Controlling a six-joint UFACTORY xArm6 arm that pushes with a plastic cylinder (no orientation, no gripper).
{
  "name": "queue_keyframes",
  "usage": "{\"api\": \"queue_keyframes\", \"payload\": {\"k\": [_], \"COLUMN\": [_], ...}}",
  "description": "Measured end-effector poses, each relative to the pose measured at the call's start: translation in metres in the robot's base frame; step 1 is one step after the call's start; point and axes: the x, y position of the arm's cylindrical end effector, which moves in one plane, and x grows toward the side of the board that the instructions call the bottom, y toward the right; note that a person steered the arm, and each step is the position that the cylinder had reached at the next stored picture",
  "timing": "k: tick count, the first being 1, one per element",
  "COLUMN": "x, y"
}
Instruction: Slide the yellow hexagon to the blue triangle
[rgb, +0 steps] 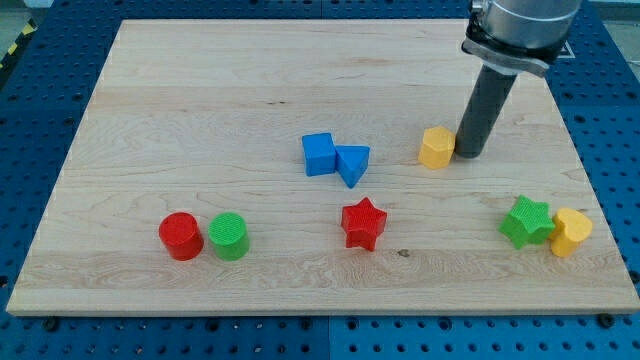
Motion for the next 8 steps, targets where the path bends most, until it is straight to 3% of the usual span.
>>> {"api": "queue_keyframes", "payload": {"k": [6,8], "x": [0.006,0.006], "y": [-0.002,-0.042]}}
